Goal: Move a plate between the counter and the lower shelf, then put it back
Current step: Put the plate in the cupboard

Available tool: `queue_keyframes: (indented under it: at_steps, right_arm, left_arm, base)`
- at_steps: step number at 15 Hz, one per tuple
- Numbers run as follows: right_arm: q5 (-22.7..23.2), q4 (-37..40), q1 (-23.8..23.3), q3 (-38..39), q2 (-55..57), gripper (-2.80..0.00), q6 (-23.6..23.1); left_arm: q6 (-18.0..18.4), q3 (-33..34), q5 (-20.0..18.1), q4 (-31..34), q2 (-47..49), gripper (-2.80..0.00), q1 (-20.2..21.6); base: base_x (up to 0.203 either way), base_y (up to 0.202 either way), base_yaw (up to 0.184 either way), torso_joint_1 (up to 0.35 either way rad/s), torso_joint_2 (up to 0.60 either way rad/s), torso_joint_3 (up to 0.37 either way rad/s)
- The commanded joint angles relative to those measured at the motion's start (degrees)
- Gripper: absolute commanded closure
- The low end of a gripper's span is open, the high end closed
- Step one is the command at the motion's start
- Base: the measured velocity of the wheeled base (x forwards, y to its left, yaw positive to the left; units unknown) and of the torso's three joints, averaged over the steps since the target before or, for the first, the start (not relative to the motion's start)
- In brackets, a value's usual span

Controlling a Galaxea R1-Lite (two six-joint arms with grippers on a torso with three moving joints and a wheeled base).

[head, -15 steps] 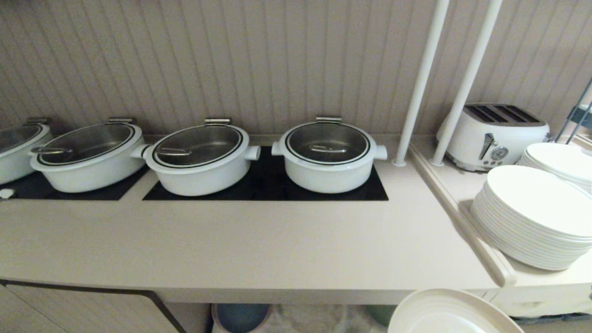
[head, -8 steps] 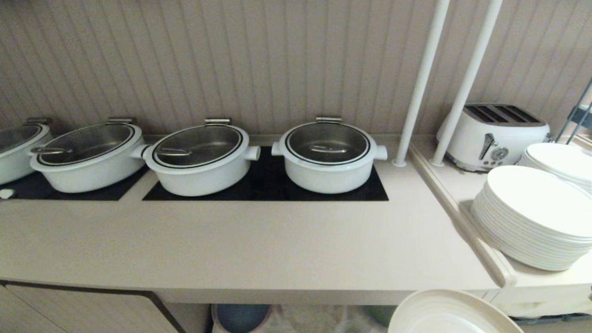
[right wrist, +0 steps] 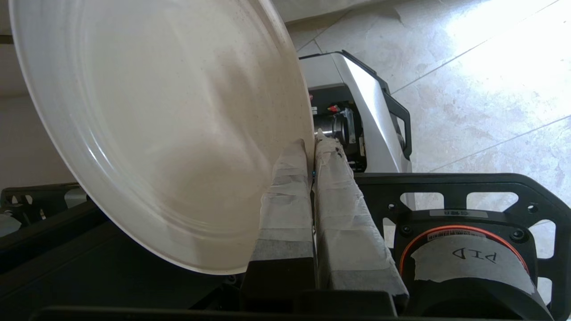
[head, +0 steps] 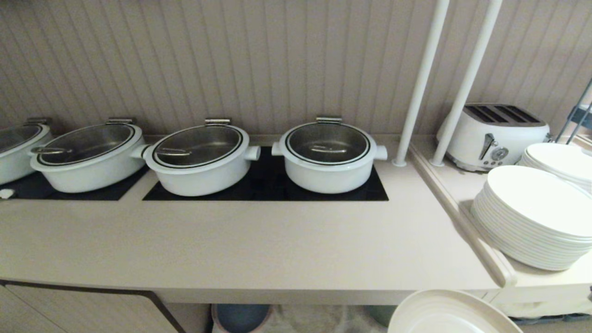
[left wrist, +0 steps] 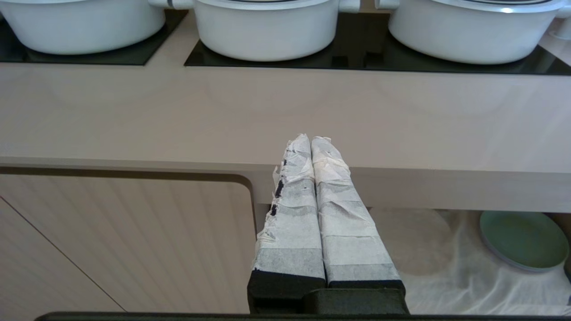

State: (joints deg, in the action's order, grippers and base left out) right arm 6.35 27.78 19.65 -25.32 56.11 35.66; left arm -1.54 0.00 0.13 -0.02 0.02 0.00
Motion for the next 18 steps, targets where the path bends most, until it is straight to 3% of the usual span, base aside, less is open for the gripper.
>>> queue_keyframes:
  at_steps: [1, 18]
  right_arm:
    - [0.1, 0.1, 0.0, 0.0, 0.1, 0.00, 0.2]
    - [0.0, 0.3, 0.0, -0.4, -0.3, 0.00, 0.2]
  left_arm:
    - [0.0, 0.0, 0.0, 0.0, 0.0, 0.00, 0.0]
    - [0.0, 0.0, 0.0, 0.0, 0.0, 0.00, 0.0]
  base:
    - [0.000, 0.000, 0.000, -0.055, 0.13, 0.071]
    - [0.000, 0.000, 0.000, -0.077, 0.17, 0.087]
